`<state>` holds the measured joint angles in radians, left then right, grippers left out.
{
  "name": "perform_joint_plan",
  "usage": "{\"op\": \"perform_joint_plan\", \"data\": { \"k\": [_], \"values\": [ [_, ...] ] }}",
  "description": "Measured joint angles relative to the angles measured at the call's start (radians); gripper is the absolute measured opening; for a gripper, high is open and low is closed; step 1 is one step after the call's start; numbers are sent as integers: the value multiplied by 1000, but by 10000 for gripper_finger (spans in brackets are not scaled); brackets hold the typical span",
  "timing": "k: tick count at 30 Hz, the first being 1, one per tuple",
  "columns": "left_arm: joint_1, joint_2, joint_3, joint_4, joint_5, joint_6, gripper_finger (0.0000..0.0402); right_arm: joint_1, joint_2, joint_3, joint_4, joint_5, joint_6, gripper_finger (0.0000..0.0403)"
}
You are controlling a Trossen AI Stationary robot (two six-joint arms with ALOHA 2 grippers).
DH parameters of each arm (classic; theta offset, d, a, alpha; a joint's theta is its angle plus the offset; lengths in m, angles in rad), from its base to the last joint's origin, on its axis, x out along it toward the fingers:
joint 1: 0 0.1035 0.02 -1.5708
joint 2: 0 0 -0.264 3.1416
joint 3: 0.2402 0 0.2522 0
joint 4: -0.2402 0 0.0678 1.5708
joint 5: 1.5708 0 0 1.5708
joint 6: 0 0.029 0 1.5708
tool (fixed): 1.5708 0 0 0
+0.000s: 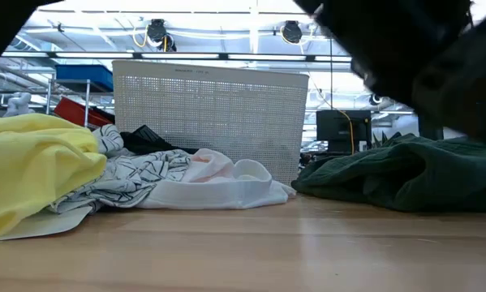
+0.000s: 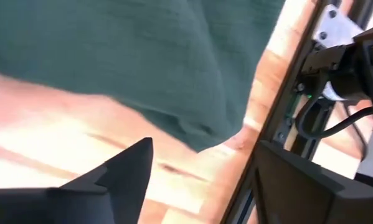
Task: Fold laundry
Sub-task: Fold the green polo shirt
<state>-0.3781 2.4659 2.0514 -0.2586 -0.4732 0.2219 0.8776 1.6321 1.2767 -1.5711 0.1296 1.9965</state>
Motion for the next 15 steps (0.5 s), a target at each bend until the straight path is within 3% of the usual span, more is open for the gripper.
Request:
{"op": "perform_joint_plan", "data": {
  "k": [5,12,15],
  "values": [
    [50,20,1,-1,-23,-7,228,0,0,60,3,1,12,293],
    [109,17,2,-38,192,-50,228,1,0,90,32,1,18,292],
    [119,17,2,-46,229,-76,228,1,0,100,31,3,37,291]
  ]
}}
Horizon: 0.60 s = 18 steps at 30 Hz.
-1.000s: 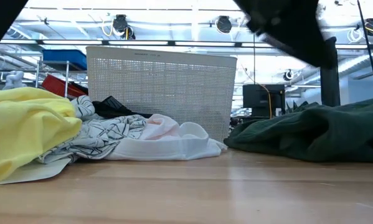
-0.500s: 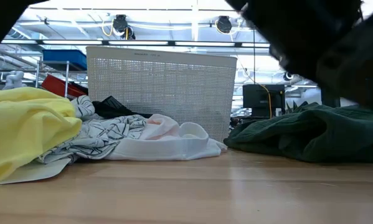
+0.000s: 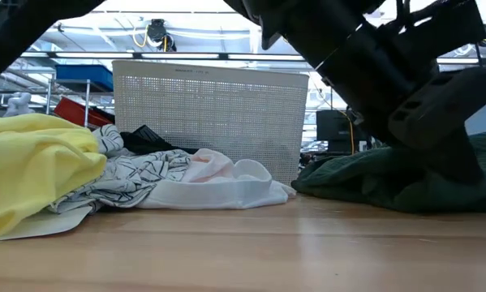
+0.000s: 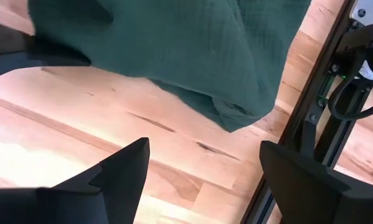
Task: Fold laundry
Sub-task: Fold the green polo shirt
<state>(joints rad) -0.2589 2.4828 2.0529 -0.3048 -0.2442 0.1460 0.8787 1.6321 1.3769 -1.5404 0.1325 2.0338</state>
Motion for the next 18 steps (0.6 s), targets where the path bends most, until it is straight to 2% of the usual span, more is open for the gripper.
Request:
{"op": "perform_joint_plan", "data": {
  "k": [5,10,18],
  "values": [
    [5,0,0,-1,-36,42,228,0,0,7,-18,27,-2,291],
    [34,25,1,-31,28,44,228,-1,0,7,-21,30,-3,291],
    [67,40,6,-77,66,42,227,-2,0,6,17,72,-37,290]
  ]
}}
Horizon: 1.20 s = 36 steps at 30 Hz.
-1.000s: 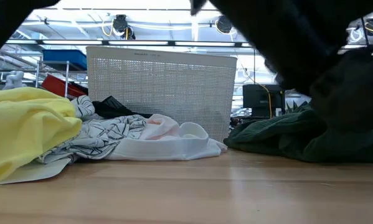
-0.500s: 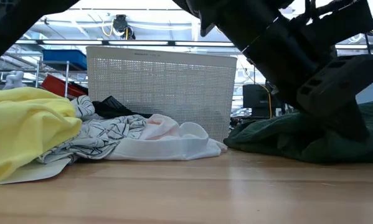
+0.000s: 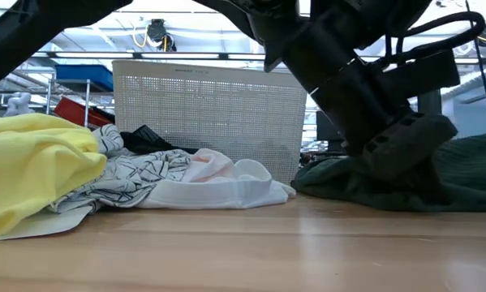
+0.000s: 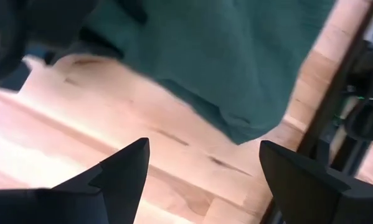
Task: Fold laundry
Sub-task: Fold the green polo shirt
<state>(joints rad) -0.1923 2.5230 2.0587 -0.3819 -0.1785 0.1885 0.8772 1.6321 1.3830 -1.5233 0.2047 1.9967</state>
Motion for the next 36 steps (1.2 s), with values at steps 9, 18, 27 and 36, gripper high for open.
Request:
{"op": "perform_joint_plan", "data": {
  "k": [9,18,27,36],
  "values": [
    [3,5,1,-139,35,-33,109,19,0,0,127,10,-113,290],
    [-12,-24,38,-271,63,-48,18,68,-1,1,258,58,-411,290],
    [-41,-206,58,-452,61,-18,16,118,-1,1,310,82,-457,290],
    [-50,-350,59,-501,57,-24,15,175,36,1,457,324,-652,290]
  ]
}}
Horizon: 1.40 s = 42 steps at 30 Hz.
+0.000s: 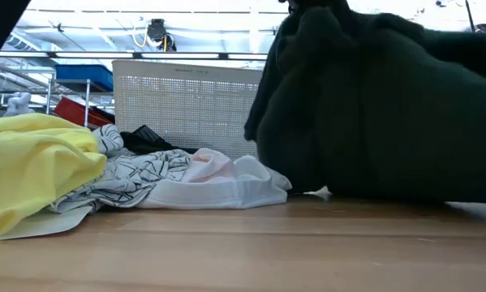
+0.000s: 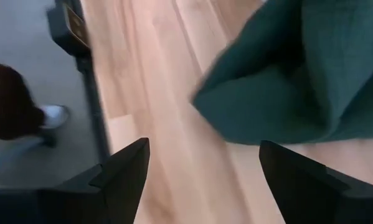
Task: Fold laundry
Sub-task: Fold the green polo shirt
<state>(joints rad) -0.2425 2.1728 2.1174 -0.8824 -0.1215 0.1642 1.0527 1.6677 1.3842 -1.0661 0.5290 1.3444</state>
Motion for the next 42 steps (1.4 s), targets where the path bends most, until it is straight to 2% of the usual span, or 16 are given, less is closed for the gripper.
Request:
{"op": "perform_joint_plan", "data": {
  "k": [4,7,12,15,18,22,24,27,30,33,37,42],
  "values": [
    [1,-21,-2,-21,31,1,15,-13,69,0,-10,28,-107,290],
    [0,-53,0,-38,38,-1,15,-53,109,0,-23,44,-127,290],
    [1,-78,-1,-66,40,-2,15,-125,129,0,34,53,-183,288],
    [2,-111,0,-68,39,-3,15,-165,124,0,89,76,-242,269],
    [4,-117,1,-83,40,-28,15,-203,116,18,90,58,-280,206],
    [7,-111,0,-116,40,-51,15,-236,115,58,68,34,-341,54],
    [7,-113,0,-133,40,-52,15,-241,114,68,112,-32,-421,17],
    [7,-113,0,-155,40,-52,15,-242,114,74,149,-130,-482,36],
    [5,-121,0,-167,50,-51,15,-243,114,77,102,-170,-432,44],
    [7,-137,0,-172,89,-47,15,-244,114,77,-8,-171,-380,12],
    [4,-170,0,-190,121,-47,15,-244,114,99,-111,-162,-311,4],
    [-3,-229,0,-191,145,-45,15,-226,112,299,-262,-94,-313,2]
  ]
}}
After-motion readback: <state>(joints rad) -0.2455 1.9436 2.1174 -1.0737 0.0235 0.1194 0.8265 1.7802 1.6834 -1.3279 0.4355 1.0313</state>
